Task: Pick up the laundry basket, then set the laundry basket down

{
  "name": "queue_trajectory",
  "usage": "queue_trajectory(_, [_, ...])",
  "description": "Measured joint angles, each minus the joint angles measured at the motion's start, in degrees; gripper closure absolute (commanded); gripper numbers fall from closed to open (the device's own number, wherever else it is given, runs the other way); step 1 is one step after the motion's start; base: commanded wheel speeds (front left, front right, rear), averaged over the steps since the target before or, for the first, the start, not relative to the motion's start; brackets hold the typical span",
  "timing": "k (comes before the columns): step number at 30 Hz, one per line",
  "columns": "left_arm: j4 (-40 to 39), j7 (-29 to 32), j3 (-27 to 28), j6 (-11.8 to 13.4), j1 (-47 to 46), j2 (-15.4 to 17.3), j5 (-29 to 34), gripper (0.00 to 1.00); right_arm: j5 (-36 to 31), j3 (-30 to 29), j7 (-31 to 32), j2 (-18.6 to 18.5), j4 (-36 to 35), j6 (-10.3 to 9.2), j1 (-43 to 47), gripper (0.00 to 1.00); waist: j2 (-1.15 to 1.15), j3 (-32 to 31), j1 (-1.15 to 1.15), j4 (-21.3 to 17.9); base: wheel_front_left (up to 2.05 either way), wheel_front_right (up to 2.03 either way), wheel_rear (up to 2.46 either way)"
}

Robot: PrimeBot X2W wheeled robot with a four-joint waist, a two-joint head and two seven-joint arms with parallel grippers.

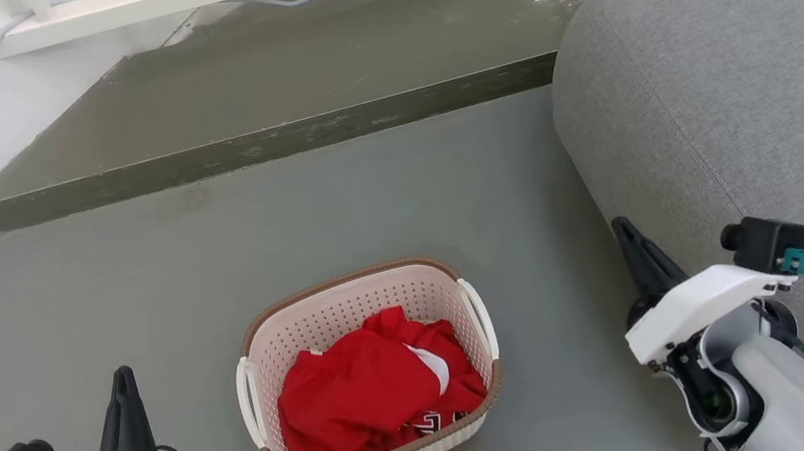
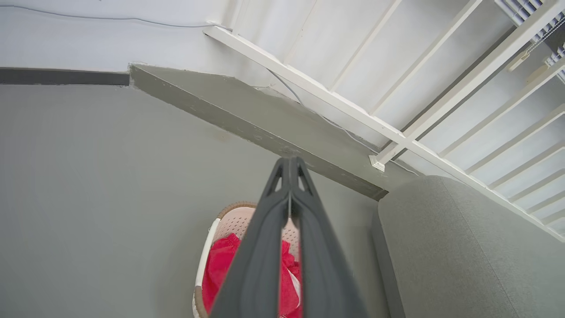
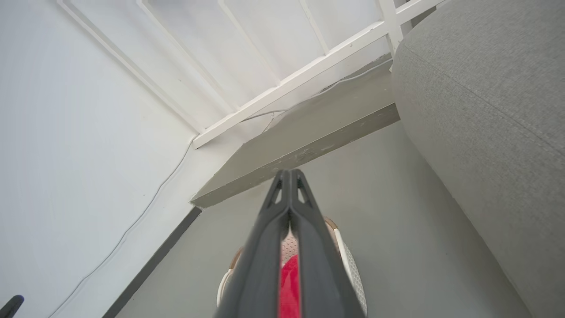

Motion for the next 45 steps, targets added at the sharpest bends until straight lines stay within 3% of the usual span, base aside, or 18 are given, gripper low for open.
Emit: queue_trajectory(45, [0.8, 9.0, 3.9, -2.0, -0.2, -0.5, -28.8, 1.00, 29.1, -15.2, 8.6, 0.8, -2.3, 5.27, 2.6, 1.00, 0.00, -2.0, 0.00, 0.9, 0.00, 0.00, 0.00])
